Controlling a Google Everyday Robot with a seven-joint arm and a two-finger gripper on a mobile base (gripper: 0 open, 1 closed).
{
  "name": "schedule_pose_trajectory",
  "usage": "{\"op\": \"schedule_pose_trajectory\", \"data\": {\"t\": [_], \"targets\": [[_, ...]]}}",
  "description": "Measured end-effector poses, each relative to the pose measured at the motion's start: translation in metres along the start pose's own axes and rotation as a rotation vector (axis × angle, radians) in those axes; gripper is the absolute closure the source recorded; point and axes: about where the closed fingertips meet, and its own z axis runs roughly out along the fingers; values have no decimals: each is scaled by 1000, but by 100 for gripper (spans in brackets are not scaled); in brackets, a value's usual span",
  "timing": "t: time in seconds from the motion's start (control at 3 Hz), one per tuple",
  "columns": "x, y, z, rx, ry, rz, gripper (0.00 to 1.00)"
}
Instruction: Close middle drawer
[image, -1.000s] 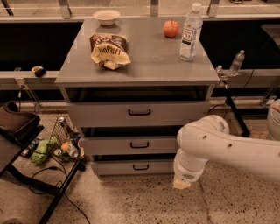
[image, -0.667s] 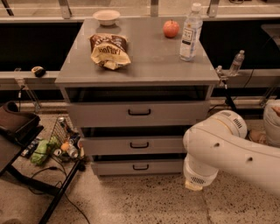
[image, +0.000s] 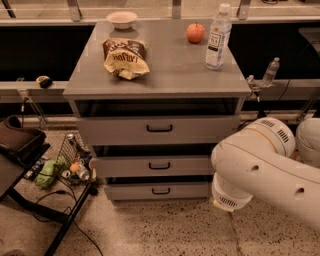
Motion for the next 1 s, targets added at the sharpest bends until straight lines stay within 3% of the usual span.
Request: {"op": "schedule_pose_trajectory", "data": {"t": [0.67, 1.0], "targets": [[0, 0, 0, 0, 0, 0, 15], [0, 0, 0, 0, 0, 0, 0]]}}
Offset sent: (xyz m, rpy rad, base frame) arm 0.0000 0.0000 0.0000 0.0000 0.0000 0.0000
